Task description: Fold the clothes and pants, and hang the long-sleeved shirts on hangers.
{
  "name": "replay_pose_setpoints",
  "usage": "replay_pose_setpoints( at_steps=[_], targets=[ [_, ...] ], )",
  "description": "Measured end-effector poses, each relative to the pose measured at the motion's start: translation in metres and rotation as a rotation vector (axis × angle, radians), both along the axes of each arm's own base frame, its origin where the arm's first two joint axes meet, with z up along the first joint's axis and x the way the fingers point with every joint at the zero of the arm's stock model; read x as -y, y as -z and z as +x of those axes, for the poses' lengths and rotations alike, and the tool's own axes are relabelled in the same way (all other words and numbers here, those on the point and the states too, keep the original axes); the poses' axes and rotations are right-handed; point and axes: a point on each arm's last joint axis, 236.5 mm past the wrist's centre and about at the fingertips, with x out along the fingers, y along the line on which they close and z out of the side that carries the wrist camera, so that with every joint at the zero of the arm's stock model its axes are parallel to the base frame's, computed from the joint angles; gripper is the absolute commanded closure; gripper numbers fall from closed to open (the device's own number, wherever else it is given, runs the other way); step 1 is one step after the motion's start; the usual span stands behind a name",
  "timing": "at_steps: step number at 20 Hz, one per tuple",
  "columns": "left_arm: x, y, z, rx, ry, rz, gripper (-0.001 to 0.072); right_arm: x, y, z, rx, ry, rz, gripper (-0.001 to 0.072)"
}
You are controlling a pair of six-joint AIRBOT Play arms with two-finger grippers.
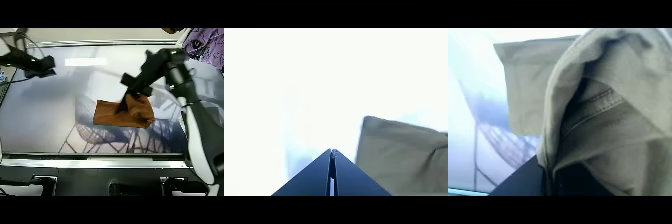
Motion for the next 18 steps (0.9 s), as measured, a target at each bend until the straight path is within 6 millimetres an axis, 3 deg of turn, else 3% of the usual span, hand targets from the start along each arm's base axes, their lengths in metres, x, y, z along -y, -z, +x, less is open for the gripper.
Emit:
replay_pose_setpoints(
  at_steps=[3, 6, 15, 18],
  targets=[
    [-0.020, -0.007, -0.003, 0.004, -0.036, 0.005, 0.0689, -0.028, 0.023, -0.001, -0.032, -0.008, 0.005, 0.0688],
    [-0.028, -0.009, -0.005, 0.003, -0.050, 0.010, 0.0689, -0.044, 0.038, -0.001, -0.052, -0.004, 0.016, 0.0688],
    [-0.032, -0.008, -0.006, -0.001, -0.057, 0.012, 0.0689, -0.079, 0.072, 0.004, -0.123, 0.015, 0.099, 0.0681],
    [-0.032, -0.006, -0.006, -0.005, -0.057, 0.012, 0.0689, -0.099, 0.085, 0.003, -0.132, 0.007, 0.129, 0.0640]
  ],
)
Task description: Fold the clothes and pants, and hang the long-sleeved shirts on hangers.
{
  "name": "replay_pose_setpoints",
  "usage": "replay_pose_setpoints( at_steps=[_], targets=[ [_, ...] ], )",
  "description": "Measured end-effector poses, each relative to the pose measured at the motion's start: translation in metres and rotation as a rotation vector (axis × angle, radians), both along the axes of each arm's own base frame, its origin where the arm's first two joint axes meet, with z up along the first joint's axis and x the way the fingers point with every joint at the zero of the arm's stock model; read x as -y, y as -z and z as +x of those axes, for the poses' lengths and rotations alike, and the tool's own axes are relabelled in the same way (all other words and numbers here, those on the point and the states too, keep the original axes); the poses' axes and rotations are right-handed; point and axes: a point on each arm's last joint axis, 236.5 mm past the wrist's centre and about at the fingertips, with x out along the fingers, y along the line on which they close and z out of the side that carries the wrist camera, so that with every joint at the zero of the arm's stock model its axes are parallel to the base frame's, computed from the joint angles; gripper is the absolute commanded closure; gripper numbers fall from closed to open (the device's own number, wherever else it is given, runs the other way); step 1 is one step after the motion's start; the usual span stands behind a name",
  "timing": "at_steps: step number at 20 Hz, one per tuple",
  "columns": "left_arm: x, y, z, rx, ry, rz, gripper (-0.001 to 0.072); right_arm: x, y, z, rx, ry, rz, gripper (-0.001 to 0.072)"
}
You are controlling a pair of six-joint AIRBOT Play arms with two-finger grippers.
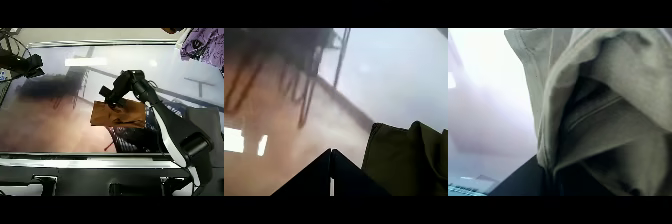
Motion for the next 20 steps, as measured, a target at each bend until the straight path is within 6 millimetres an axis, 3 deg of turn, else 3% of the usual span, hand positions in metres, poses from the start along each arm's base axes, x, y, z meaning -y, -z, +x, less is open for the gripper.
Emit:
replay_pose_setpoints(
  at_steps=[1, 3, 4, 5, 8, 11, 13, 15, 18, 20],
  targets=[
    [0.000, 0.000, 0.000, -0.001, 0.000, 0.000, 0.0689, -0.007, 0.004, -0.002, -0.001, -0.007, 0.007, 0.0590],
    [0.000, 0.001, 0.000, -0.002, 0.000, 0.000, 0.0689, -0.023, 0.009, -0.006, 0.002, -0.022, 0.020, 0.0419],
    [0.000, 0.001, 0.000, -0.002, 0.000, 0.000, 0.0689, -0.028, 0.011, -0.008, 0.004, -0.027, 0.027, 0.0280],
    [0.000, 0.001, 0.000, -0.002, 0.000, 0.000, 0.0689, -0.033, 0.011, -0.009, 0.008, -0.030, 0.034, 0.0187],
    [0.000, 0.001, 0.000, -0.003, 0.000, 0.000, 0.0689, -0.041, 0.002, -0.011, 0.041, -0.059, 0.054, 0.0169],
    [0.000, 0.001, 0.000, -0.003, 0.000, 0.000, 0.0689, -0.032, -0.026, -0.005, 0.108, -0.072, 0.074, 0.0169],
    [0.000, 0.001, 0.000, -0.003, -0.001, 0.000, 0.0689, -0.002, -0.055, 0.010, 0.167, -0.055, 0.075, 0.0169],
    [-0.001, 0.001, 0.001, -0.003, -0.002, 0.001, 0.0689, 0.046, -0.084, 0.028, 0.226, -0.029, 0.061, 0.0168],
    [-0.003, 0.001, 0.001, 0.000, 0.003, 0.006, 0.0689, 0.148, -0.115, 0.048, 0.297, 0.008, -0.011, 0.0161],
    [-0.007, 0.001, 0.001, 0.001, -0.001, 0.008, 0.0689, 0.224, -0.118, 0.051, 0.296, 0.035, -0.064, 0.0161]
  ],
)
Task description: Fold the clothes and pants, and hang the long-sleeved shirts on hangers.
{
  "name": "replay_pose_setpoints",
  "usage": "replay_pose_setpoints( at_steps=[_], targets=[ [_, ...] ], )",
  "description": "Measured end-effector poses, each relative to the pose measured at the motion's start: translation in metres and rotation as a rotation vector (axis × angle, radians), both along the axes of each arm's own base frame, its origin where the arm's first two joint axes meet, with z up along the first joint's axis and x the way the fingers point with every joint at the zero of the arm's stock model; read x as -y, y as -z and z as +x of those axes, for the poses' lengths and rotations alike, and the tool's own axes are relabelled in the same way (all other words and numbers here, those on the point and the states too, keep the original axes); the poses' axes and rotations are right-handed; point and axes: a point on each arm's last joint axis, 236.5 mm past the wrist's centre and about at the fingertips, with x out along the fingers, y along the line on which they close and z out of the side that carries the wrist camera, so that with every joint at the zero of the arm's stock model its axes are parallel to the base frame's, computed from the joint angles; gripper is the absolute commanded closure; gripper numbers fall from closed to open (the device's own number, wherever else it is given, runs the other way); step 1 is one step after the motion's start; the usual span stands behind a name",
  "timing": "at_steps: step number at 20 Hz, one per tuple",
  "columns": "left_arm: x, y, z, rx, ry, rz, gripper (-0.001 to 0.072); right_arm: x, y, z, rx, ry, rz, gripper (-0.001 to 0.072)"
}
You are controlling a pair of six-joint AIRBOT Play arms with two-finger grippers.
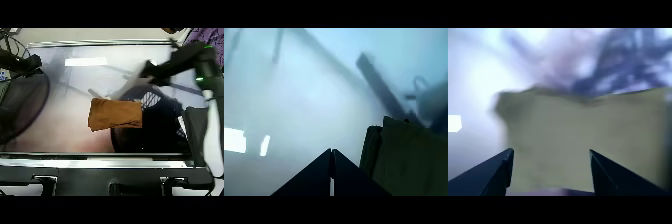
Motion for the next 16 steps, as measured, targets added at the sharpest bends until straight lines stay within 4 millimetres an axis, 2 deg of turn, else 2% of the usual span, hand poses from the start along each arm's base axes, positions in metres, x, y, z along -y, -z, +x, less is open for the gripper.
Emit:
replay_pose_setpoints(
  at_steps=[1, 3, 5, 6, 8, 11, 13, 16],
  targets=[
    [-0.002, 0.000, 0.000, 0.001, -0.001, 0.001, 0.0689, 0.031, 0.004, -0.003, -0.016, 0.011, -0.005, 0.0161],
    [-0.005, 0.000, 0.000, 0.001, -0.006, 0.002, 0.0689, 0.077, 0.023, -0.014, -0.071, 0.020, 0.029, 0.0162],
    [-0.007, 0.000, 0.001, 0.002, -0.008, 0.004, 0.0689, 0.103, 0.054, -0.028, -0.138, 0.013, 0.091, 0.0162],
    [-0.007, 0.000, 0.001, 0.003, -0.002, 0.008, 0.0689, 0.108, 0.072, -0.036, -0.176, 0.003, 0.130, 0.0163],
    [-0.008, 0.000, 0.001, 0.006, 0.008, 0.014, 0.0689, 0.105, 0.104, -0.050, -0.233, -0.020, 0.204, 0.0166],
    [-0.008, 0.000, 0.001, 0.009, 0.023, 0.022, 0.0689, 0.085, 0.150, -0.063, -0.290, -0.052, 0.303, 0.0170],
    [-0.008, 0.000, 0.001, 0.011, 0.028, 0.025, 0.0689, 0.066, 0.174, -0.069, -0.315, -0.081, 0.337, 0.0170],
    [-0.008, 0.000, 0.001, 0.011, 0.031, 0.027, 0.0689, 0.038, 0.198, -0.069, -0.321, -0.119, 0.352, 0.0171]
  ],
)
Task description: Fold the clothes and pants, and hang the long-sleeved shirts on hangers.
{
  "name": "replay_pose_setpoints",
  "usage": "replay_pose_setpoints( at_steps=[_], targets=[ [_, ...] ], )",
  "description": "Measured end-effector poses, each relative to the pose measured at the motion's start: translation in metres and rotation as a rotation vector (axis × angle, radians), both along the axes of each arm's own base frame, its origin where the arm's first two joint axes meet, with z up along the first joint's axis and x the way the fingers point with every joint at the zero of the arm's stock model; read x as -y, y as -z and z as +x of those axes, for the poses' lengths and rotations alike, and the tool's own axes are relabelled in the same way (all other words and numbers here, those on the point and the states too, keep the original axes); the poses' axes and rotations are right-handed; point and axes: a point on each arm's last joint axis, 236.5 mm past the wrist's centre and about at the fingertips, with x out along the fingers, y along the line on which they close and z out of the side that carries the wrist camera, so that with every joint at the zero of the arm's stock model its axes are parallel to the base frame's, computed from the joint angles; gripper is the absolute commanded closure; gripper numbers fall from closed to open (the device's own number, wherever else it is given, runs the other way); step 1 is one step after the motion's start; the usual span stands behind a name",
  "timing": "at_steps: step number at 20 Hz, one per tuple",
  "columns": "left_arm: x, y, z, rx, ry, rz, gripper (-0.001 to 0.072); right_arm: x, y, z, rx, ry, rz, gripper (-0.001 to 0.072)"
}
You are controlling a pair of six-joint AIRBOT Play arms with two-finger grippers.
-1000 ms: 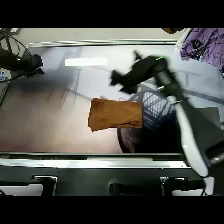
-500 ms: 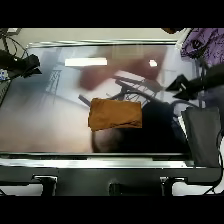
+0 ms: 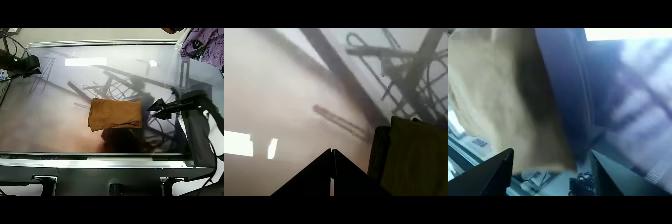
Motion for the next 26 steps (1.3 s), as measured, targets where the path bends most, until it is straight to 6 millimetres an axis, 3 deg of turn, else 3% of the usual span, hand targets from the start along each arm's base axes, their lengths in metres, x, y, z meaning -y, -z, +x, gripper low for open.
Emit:
replay_pose_setpoints(
  at_steps=[3, 6, 7, 9, 12, 14, 17, 20, 26],
  targets=[
    [0.000, 0.000, 0.000, 0.000, 0.002, 0.001, 0.0689, -0.023, 0.020, 0.004, 0.008, -0.017, -0.008, 0.0193],
    [0.000, 0.000, 0.000, 0.001, 0.002, 0.001, 0.0688, -0.044, 0.029, 0.006, 0.013, -0.035, 0.002, 0.0279],
    [0.000, 0.000, 0.000, 0.000, 0.002, 0.001, 0.0688, -0.051, 0.031, 0.005, 0.014, -0.046, 0.001, 0.0353],
    [0.000, 0.000, 0.000, 0.000, 0.002, 0.001, 0.0688, -0.061, 0.036, 0.005, 0.022, -0.065, -0.013, 0.0688],
    [0.001, 0.001, 0.000, -0.002, 0.005, 0.001, 0.0689, -0.070, 0.029, 0.011, 0.055, -0.081, -0.013, 0.0688],
    [0.004, 0.001, 0.000, -0.002, 0.010, 0.000, 0.0688, -0.067, 0.006, 0.026, 0.115, -0.077, -0.008, 0.0688],
    [0.008, 0.002, 0.000, -0.003, 0.020, 0.000, 0.0688, -0.040, -0.041, 0.062, 0.202, 0.000, -0.030, 0.0688],
    [0.015, 0.002, -0.001, -0.003, 0.034, 0.000, 0.0688, 0.003, -0.091, 0.092, 0.274, 0.104, -0.067, 0.0688],
    [0.022, 0.002, -0.001, -0.003, 0.049, 0.000, 0.0689, 0.110, -0.168, 0.118, 0.359, 0.356, -0.171, 0.0689]
  ],
)
